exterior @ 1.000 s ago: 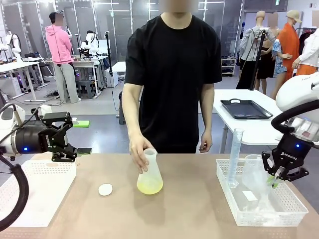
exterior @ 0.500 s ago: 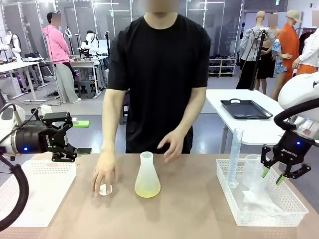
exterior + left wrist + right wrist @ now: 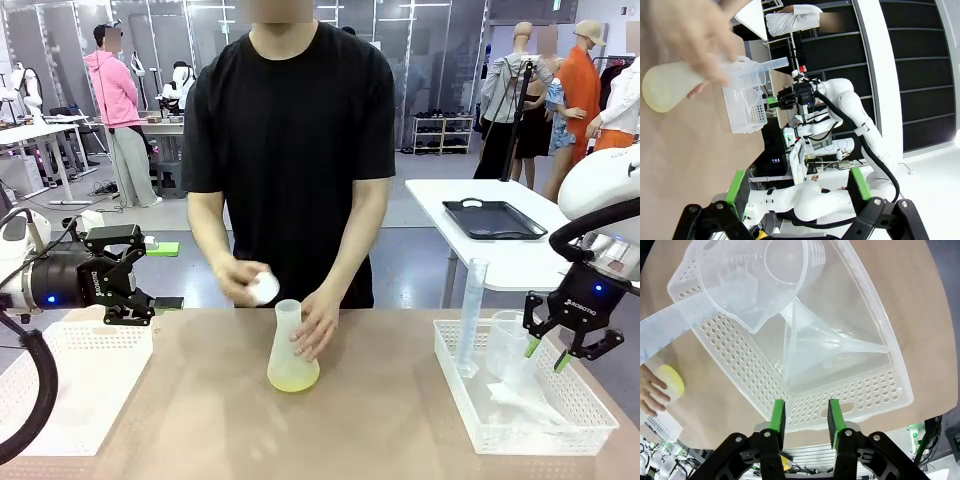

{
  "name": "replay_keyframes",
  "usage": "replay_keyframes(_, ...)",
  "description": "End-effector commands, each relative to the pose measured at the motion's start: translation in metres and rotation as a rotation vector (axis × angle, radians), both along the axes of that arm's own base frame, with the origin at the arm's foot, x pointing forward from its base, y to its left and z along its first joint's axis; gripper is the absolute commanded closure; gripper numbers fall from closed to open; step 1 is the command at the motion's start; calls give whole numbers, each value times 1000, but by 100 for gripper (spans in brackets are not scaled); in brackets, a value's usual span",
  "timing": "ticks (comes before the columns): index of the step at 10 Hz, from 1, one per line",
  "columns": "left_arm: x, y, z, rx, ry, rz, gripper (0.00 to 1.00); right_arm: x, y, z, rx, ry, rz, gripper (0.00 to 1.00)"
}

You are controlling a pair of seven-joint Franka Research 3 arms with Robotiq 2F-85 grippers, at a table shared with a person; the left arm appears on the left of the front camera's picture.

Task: Prepare the solutions needed for the experiment.
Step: When the human places the Big flask in the center of the table, pick up the Big flask and place it in the left Organizing basket.

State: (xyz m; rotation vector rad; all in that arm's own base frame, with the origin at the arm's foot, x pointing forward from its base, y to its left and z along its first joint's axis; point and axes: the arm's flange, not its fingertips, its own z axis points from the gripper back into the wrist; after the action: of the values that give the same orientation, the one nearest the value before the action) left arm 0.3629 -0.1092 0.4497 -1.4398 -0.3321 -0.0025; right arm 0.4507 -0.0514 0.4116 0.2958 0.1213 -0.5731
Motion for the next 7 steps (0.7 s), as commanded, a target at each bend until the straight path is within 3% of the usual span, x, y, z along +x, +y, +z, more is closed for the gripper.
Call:
replay_keyframes(1,0,1,2,4,-6,2,0,0,0,-1,2,3,-1,55)
replay_keyframes(7,0,1,2,4,-6,2,0,0,0,-1,2,3,-1,55)
